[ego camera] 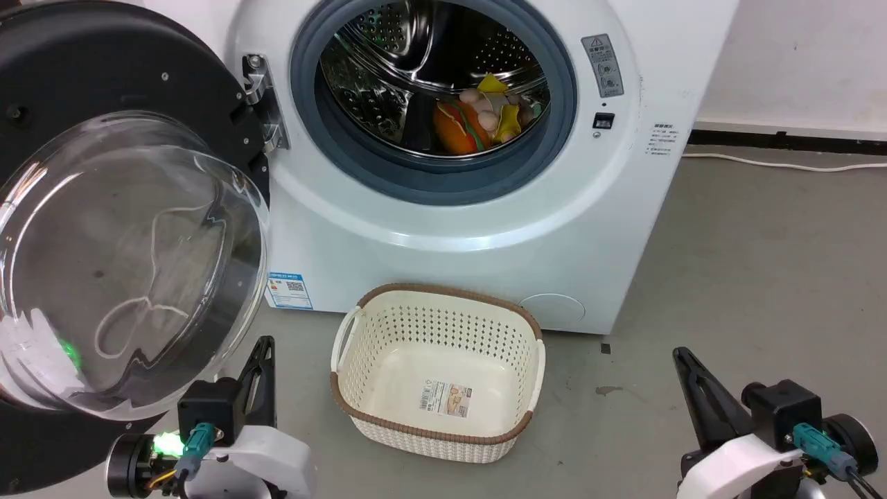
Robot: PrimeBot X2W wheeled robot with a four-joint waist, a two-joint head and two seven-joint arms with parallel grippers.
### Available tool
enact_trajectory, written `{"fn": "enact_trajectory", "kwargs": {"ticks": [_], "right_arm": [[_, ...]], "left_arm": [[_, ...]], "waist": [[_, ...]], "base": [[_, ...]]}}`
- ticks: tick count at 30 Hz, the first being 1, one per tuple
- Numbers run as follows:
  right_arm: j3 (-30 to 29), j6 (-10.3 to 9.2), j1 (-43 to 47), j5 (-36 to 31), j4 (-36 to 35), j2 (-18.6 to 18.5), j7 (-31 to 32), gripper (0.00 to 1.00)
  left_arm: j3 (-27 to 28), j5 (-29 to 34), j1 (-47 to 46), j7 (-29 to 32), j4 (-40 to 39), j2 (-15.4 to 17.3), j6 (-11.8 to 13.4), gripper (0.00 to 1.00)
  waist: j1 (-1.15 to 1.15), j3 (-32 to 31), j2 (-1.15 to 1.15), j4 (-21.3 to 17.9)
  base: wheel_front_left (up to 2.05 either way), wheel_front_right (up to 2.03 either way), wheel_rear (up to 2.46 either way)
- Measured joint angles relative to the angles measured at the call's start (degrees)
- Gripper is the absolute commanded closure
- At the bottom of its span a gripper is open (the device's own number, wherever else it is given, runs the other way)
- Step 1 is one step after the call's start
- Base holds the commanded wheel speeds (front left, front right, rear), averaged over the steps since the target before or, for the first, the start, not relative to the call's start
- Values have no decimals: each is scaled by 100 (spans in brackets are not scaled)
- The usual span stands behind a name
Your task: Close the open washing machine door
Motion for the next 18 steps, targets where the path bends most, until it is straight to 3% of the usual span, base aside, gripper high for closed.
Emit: {"fn": "enact_trajectory", "kwargs": {"ticks": [18], "right_arm": [[1, 0, -1, 0, 0, 0, 0, 100]], "left_arm": [[0, 0, 1, 0, 0, 0, 0, 100]], "waist": [[0, 0, 0, 0]], "base": [[0, 0, 0]]}}
